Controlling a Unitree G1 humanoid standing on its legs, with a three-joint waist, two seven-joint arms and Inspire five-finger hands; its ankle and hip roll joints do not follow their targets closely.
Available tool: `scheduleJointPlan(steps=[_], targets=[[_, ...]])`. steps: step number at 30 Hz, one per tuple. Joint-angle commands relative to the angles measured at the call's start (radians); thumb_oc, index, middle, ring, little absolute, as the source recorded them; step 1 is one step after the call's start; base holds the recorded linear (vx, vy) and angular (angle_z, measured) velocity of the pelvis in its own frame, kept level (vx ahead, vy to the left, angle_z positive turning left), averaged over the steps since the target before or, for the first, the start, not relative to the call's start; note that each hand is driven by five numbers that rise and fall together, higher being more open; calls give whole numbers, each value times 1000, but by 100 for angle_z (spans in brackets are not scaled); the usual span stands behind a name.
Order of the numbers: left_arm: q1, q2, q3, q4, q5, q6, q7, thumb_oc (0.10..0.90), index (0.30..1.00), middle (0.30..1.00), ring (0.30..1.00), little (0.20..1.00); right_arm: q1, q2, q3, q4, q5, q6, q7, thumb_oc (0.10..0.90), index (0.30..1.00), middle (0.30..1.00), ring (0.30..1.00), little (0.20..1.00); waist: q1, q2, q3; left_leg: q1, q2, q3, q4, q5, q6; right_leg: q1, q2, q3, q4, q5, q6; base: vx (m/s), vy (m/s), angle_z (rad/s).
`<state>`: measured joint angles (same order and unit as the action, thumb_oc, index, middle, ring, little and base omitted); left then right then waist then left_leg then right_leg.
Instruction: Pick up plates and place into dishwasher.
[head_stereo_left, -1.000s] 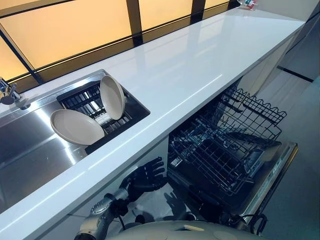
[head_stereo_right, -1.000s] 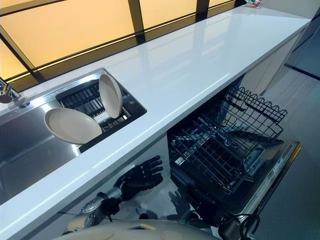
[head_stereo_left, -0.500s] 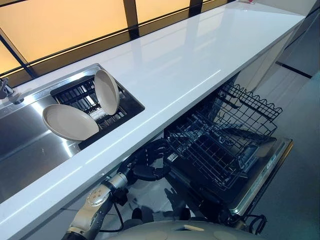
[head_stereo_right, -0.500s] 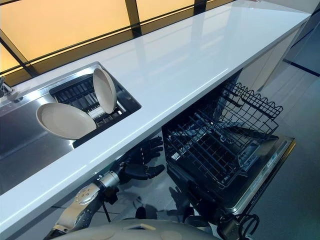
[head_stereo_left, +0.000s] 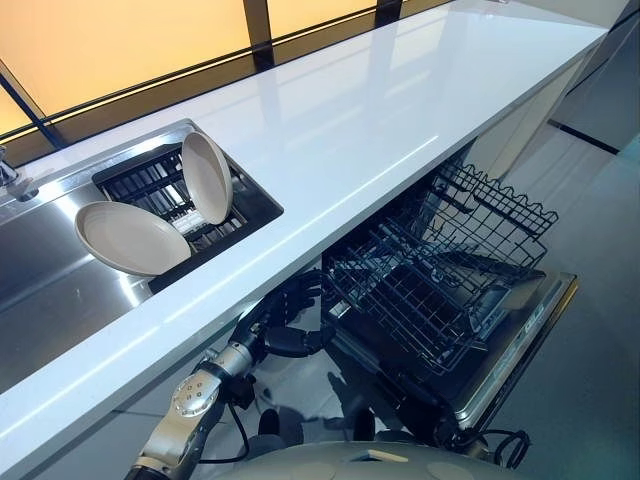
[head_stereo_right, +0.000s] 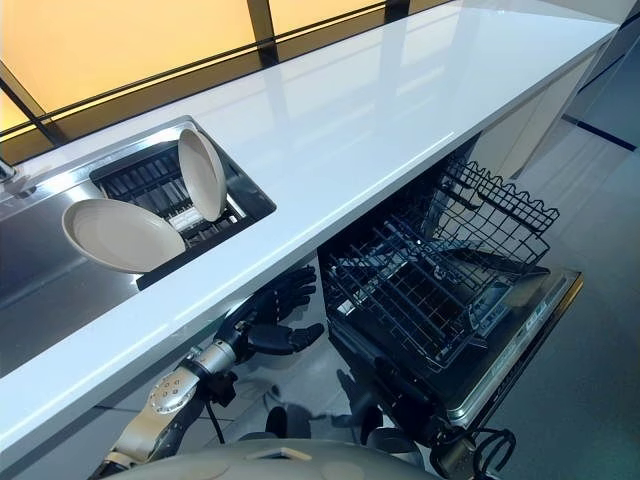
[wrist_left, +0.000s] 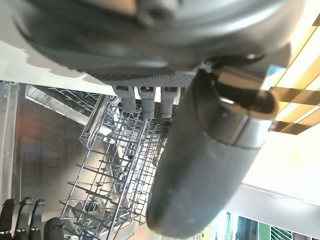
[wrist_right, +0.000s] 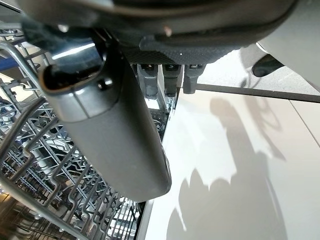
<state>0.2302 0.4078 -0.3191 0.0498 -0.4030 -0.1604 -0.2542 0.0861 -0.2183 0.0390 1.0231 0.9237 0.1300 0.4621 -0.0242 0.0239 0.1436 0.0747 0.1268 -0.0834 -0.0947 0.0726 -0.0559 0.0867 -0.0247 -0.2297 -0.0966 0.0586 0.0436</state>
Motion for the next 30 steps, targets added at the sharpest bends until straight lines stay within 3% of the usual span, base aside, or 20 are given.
scheduleJointPlan(steps=[1,4,8,23,27,30], targets=[[-387,90,528,-302,-141,-465,288,800,900,900,900,900,-3,26,32,27,23,9,28,800,900,900,900,900,39,-11,-51,87,-205,81,7,-153,93,65,33,39,54,-140,-1,0,0,0],[-364,76,507,-276,-218,-366,225,800,900,900,900,900,-2,22,24,7,15,23,17,800,900,900,900,900,37,-7,-46,90,-205,80,7,-151,92,66,34,40,57,-138,0,0,0,0],[-344,48,476,-223,-294,-293,186,800,900,900,900,900,-10,17,20,2,16,34,11,800,900,900,900,900,37,-5,-42,94,-204,80,7,-151,94,67,36,44,59,-138,-1,0,0,0],[-250,-41,406,-29,-379,-197,165,800,900,900,900,900,-25,-3,-11,-8,-2,65,3,800,900,900,900,900,43,-4,-20,100,-200,88,7,-145,95,71,39,43,67,-137,-5,0,1,1],[-240,-61,380,7,-381,-186,142,800,900,900,900,900,-30,-4,-13,-15,-11,74,0,800,900,900,900,900,42,-4,-17,100,-199,89,7,-143,94,71,39,42,69,-136,-4,0,0,0],[-245,-69,364,37,-377,-215,121,800,900,900,900,900,-40,-9,-12,-15,-14,81,-1,800,900,900,900,900,41,-4,-16,100,-198,94,7,-142,93,71,39,42,69,-135,-4,0,0,0]])
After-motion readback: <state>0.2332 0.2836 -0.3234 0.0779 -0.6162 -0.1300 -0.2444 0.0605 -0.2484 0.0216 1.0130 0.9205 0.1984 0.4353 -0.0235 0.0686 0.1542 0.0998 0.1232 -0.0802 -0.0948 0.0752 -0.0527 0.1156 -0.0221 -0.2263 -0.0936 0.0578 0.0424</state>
